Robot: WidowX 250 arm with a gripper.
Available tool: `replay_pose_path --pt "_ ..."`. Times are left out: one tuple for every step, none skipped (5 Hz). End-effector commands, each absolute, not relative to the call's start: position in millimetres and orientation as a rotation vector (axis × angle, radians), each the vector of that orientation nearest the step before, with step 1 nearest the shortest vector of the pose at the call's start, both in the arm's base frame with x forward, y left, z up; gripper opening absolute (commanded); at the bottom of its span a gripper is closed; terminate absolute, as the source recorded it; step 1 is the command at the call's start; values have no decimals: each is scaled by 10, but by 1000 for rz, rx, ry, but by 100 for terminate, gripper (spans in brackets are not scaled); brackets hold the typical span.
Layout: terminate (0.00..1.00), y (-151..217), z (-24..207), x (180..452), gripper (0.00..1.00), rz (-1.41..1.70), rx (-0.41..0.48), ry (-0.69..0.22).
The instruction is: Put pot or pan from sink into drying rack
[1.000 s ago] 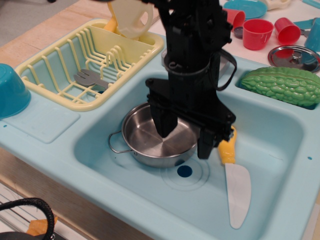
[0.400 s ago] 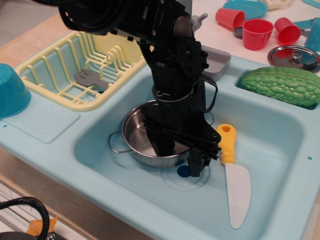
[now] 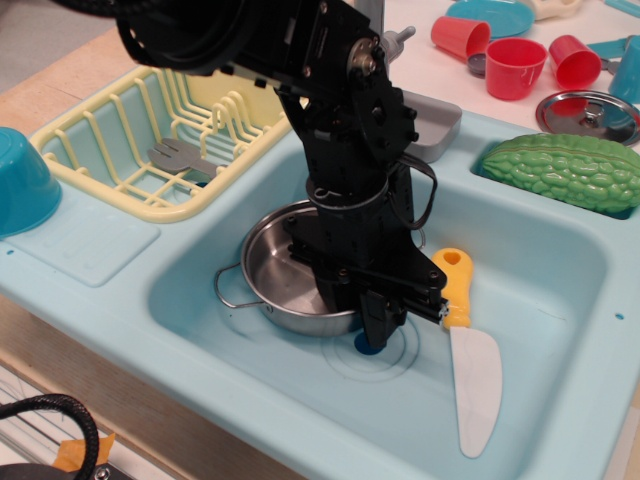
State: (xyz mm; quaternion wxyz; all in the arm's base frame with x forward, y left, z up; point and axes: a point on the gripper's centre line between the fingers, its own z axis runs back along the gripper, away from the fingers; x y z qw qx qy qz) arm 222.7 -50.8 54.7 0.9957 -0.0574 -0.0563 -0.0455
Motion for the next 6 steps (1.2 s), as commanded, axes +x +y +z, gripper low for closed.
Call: replay_pose_path --pt "0 -541 680 2199 0 -61 -80 -134" --pt "0 -776 763 2095 0 -45 -75 -160" --pt "0 -893 1024 2023 0 -71 10 -181" --pt "0 -915 1148 2048 0 -105 65 -247" --pt "0 -868 1363 2154 0 -130 139 -275" --pt "0 -741 1518 2284 0 -143 190 -286"
